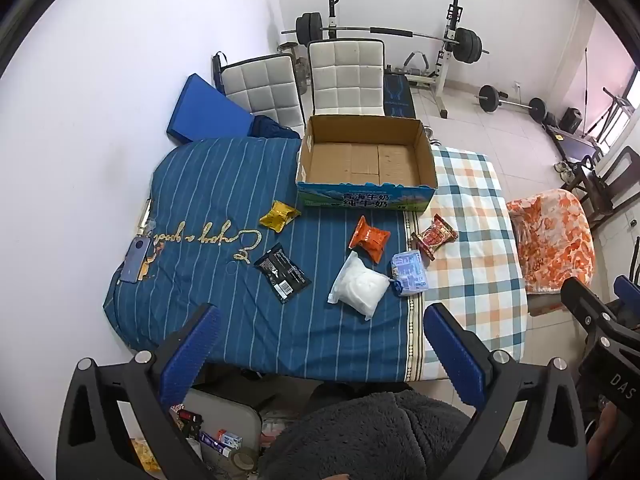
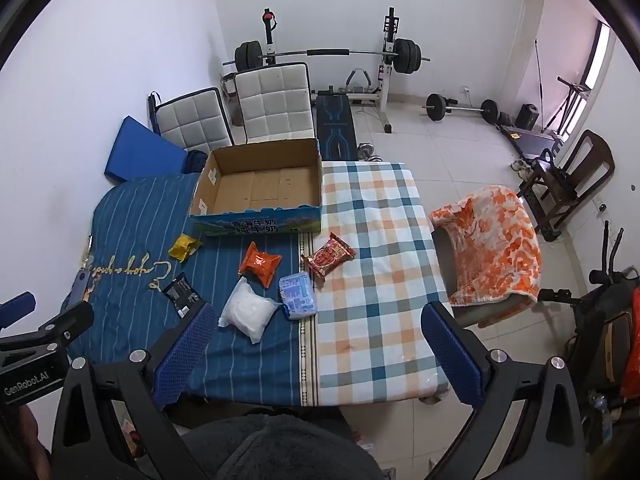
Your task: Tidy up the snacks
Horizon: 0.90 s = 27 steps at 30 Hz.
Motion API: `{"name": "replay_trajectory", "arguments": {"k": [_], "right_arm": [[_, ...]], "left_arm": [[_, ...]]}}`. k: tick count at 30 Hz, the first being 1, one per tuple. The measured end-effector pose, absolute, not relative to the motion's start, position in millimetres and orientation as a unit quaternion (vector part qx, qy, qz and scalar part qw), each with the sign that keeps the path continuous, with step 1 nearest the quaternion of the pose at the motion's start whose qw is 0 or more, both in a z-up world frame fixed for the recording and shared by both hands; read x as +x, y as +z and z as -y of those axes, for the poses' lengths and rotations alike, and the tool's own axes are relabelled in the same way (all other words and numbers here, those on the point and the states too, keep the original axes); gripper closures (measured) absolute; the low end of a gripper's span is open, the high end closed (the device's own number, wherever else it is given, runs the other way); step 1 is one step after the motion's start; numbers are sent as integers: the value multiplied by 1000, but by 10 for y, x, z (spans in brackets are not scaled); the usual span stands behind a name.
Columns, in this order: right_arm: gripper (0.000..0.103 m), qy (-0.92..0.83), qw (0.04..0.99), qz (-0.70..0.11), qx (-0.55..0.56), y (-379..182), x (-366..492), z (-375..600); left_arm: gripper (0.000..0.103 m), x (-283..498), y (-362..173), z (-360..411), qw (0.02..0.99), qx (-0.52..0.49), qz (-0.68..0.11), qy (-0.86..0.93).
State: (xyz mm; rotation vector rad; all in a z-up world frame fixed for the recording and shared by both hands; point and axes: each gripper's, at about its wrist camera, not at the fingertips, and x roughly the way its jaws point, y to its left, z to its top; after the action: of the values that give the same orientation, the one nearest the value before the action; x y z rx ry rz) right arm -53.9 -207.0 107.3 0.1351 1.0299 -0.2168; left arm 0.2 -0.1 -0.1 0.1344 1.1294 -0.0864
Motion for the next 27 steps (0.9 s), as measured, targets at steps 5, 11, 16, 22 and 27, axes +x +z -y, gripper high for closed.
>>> {"name": "replay_trajectory", "arguments": {"k": [5, 11, 16, 22, 27], "right_arm": [[0, -101, 863, -489, 67, 1076, -545, 2051], [0, -100, 863, -490, 71, 1087, -572, 2078], [0, -106, 865, -487, 62, 1092, -567, 2060], [0, -106, 865, -487, 61, 1100, -538, 2055], [0, -106, 865, -487, 58, 1127, -456, 1982]], "left_arm": [[0, 6, 0, -7, 846, 60, -529, -42], [0, 32, 41, 20, 847, 56, -527, -47], [0, 51, 10, 72, 849, 58, -524, -45], [0, 46, 26, 17, 849, 56, -523, -48], [0, 74, 33, 22, 850, 55, -522, -46]]}}
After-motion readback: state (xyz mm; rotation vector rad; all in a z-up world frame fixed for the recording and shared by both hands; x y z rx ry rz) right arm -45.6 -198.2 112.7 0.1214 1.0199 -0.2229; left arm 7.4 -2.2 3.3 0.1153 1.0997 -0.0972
